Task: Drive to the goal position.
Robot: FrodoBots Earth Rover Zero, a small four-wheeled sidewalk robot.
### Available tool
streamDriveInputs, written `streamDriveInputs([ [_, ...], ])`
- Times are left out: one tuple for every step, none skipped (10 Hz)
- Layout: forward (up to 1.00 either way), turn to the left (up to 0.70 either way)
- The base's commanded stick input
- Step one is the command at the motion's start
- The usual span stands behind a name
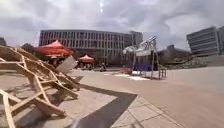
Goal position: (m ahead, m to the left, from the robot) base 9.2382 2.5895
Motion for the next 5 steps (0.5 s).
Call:
streamDriveInputs([
  [0.85,-0.10],
  [0.85,-0.19],
  [0.85,-0.14],
  [0.85,-0.02],
  [0.85,-0.01],
])
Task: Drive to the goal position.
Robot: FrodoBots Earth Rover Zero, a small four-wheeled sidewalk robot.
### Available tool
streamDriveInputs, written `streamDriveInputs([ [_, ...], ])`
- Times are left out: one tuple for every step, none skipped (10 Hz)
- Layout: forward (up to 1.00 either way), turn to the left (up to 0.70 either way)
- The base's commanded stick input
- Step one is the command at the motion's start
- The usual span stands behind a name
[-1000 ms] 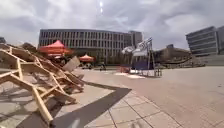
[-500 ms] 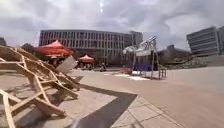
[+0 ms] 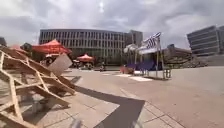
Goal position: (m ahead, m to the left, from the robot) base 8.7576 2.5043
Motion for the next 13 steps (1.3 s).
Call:
streamDriveInputs([
  [0.85,-0.01],
  [0.85,-0.01],
  [0.85,-0.01],
  [0.85,-0.01],
  [0.85,-0.01],
  [0.85,0.21],
  [0.85,0.28],
  [0.85,0.33],
  [0.85,0.33],
  [0.85,0.33],
  [0.85,0.33],
  [0.85,0.17],
  [0.85,0.01],
])
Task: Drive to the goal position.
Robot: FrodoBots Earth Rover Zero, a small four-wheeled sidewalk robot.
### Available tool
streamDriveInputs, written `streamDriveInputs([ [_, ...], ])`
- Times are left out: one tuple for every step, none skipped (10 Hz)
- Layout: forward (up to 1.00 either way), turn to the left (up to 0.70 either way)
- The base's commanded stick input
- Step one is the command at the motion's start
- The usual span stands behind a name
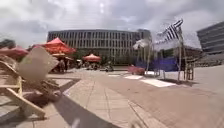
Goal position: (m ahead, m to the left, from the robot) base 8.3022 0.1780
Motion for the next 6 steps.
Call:
streamDriveInputs([
  [0.85,-0.01],
  [0.85,-0.01],
  [0.85,-0.01],
  [0.85,-0.01],
  [0.85,-0.01],
  [0.85,-0.01],
])
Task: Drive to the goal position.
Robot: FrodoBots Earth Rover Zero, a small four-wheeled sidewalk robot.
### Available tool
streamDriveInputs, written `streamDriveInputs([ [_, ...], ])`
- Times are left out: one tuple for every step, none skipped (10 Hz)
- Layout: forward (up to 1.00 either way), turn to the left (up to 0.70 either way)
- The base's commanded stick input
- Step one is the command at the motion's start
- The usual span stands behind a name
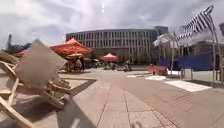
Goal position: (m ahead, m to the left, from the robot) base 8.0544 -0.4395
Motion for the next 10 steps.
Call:
streamDriveInputs([
  [0.85,-0.01],
  [0.85,-0.01],
  [0.85,-0.01],
  [0.85,-0.01],
  [0.85,-0.01],
  [0.85,-0.01],
  [0.85,-0.01],
  [0.85,-0.01],
  [0.85,-0.01],
  [0.85,-0.01],
])
